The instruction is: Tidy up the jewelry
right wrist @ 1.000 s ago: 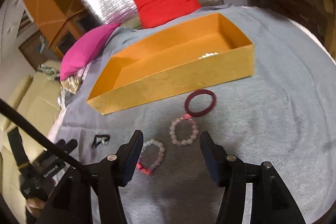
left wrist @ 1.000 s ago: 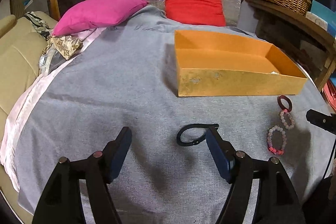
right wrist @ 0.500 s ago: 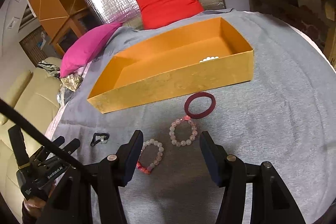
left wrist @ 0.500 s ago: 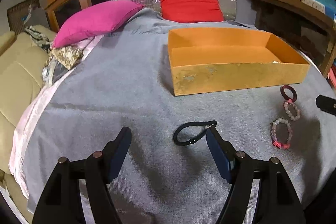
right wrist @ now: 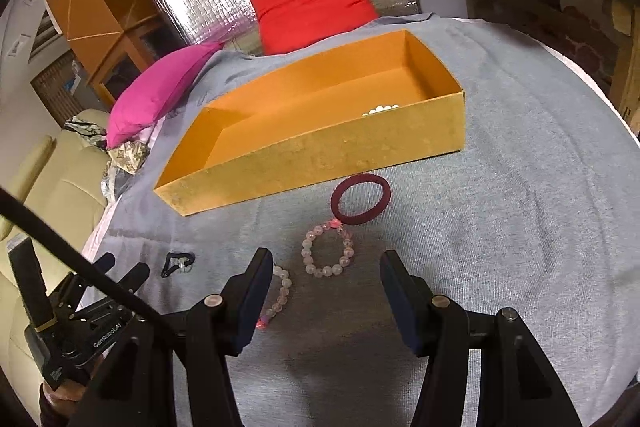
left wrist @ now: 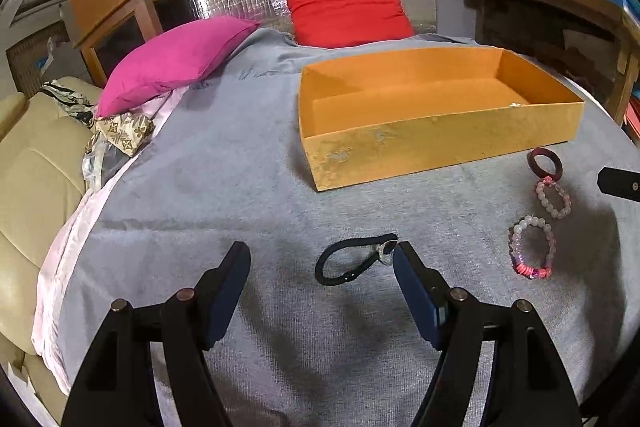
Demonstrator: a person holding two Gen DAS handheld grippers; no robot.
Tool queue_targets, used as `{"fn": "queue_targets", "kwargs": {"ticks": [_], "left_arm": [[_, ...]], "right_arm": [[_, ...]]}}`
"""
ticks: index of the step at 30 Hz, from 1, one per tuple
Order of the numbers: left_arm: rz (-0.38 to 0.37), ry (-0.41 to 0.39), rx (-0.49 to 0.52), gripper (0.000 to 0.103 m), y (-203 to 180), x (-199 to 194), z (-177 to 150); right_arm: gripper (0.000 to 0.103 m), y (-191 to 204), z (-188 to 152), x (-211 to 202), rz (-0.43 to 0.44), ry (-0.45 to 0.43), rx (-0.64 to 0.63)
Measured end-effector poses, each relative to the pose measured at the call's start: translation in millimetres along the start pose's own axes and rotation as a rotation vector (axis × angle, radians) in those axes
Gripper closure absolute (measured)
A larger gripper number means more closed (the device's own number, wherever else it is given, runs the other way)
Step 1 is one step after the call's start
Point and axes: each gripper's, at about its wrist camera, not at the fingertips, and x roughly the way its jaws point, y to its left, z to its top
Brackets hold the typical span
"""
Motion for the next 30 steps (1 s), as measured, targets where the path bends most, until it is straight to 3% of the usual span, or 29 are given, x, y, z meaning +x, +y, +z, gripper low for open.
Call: {"fn": "queue_targets", "kwargs": {"ticks": [16,22,27,30], "left_arm": [[-0.009,0.063,0.008,0.028,-2,14,-1],[-0.019,0.106,-0.036,0.028,8,24,-3],[-0.088,0.093,-0.059,0.028,10,20,-3],[-0.085,0.091,-0.04,0.028,6,19,-3]], "right_arm": [[0.043,-3,-3,10,-0.042,0.027,-0.001],[0.043,-6,-3,13,-0.048,0.04,0.015],[0.043,-9,-3,16,-0.039,0.049,0.028],[0.053,-11,-4,17,-0.045,0.053,0.028]]}}
